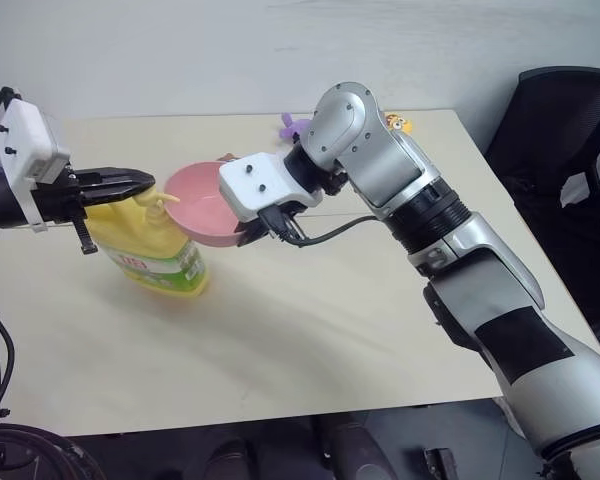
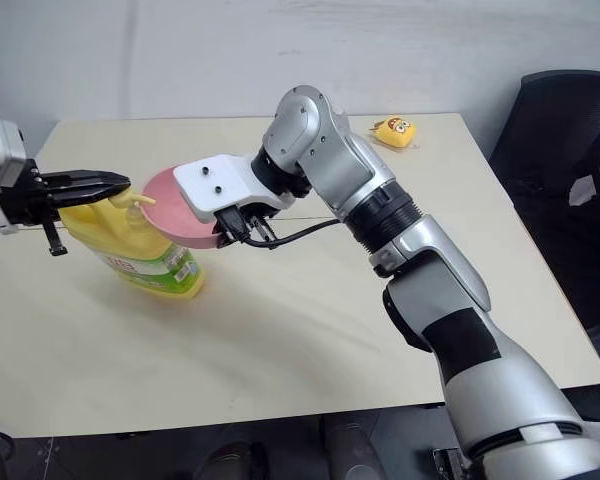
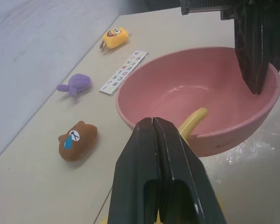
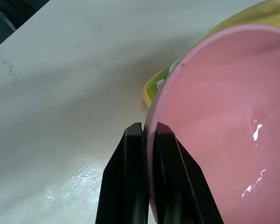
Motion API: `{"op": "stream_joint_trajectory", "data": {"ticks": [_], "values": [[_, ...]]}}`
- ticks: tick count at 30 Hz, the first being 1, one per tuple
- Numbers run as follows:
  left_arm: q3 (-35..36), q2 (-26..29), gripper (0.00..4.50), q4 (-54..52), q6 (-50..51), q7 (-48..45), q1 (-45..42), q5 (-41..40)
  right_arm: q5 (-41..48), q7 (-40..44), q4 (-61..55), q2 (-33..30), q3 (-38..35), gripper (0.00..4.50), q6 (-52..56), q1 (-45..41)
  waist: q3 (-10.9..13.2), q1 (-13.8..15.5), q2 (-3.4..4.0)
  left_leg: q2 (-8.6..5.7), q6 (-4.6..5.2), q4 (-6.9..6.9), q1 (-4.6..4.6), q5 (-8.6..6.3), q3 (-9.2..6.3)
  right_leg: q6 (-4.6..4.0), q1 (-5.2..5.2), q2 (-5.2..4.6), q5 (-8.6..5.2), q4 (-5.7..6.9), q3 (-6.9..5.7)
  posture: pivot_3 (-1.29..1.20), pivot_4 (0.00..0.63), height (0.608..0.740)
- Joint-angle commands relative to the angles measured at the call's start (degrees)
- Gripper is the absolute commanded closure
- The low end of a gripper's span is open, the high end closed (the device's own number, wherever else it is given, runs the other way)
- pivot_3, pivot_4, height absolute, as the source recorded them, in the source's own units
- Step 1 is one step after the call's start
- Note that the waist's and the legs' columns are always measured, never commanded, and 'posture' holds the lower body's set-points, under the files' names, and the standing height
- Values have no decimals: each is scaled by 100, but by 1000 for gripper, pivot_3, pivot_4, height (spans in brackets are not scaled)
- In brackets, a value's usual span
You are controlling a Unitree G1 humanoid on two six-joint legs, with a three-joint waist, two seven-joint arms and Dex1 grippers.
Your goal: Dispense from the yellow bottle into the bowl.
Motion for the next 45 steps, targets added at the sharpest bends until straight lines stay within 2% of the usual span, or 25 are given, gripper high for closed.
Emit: {"op": "stream_joint_trajectory", "data": {"ticks": [1,7,17,26,33,39,43,45], "values": [[-379,10,4457,28,-43,-144,235,302,27,349,-89,32,-5,4500,-105,-224,0,2,0,-2,4,0,1,-1,-1,0,1,-2,0,0,0,0,150,740],[-559,-23,4457,188,-301,-175,320,519,12,352,-76,25,14,4500,-127,-218,-4,2,9,-3,8,0,11,-1,-4,-1,8,-2,-1,-1,-2,0,150,740],[-1002,-125,4457,642,-818,-249,491,971,9,296,-6,53,54,4500,-202,-250,-19,6,37,-3,21,-14,91,-9,-23,-11,97,-4,-7,-27,-19,0,150,740],[-1174,-102,4457,828,-1152,-400,684,1183,-15,257,116,126,25,4500,-278,-295,-47,6,83,-2,22,-18,101,-9,-22,-15,98,-3,-9,-21,-17,0,150,740],[-809,-140,4457,706,-549,-289,288,685,-21,232,150,137,-5,4500,-317,-292,-48,5,85,-2,22,-21,105,-10,-23,-17,100,-2,-10,-19,-17,0,150,740],[-205,19,4457,430,676,-190,-367,-209,41,208,144,110,-88,4500,-316,-298,-45,4,83,-1,22,-20,89,-10,-32,-17,92,0,-10,-22,-24,0,150,740],[359,266,3695,174,1560,-228,-656,-930,101,224,78,25,-156,4500,-286,-235,-39,-3,72,4,21,-23,57,-10,-47,-17,71,0,-10,-14,-34,0,150,740],[664,404,3118,71,1934,-198,-760,-1229,112,234,20,-45,-174,4500,-277,-153,-33,-2,58,5,17,-19,9,-9,-54,-17,31,-3,-10,-11,-41,0,150,740]]}}
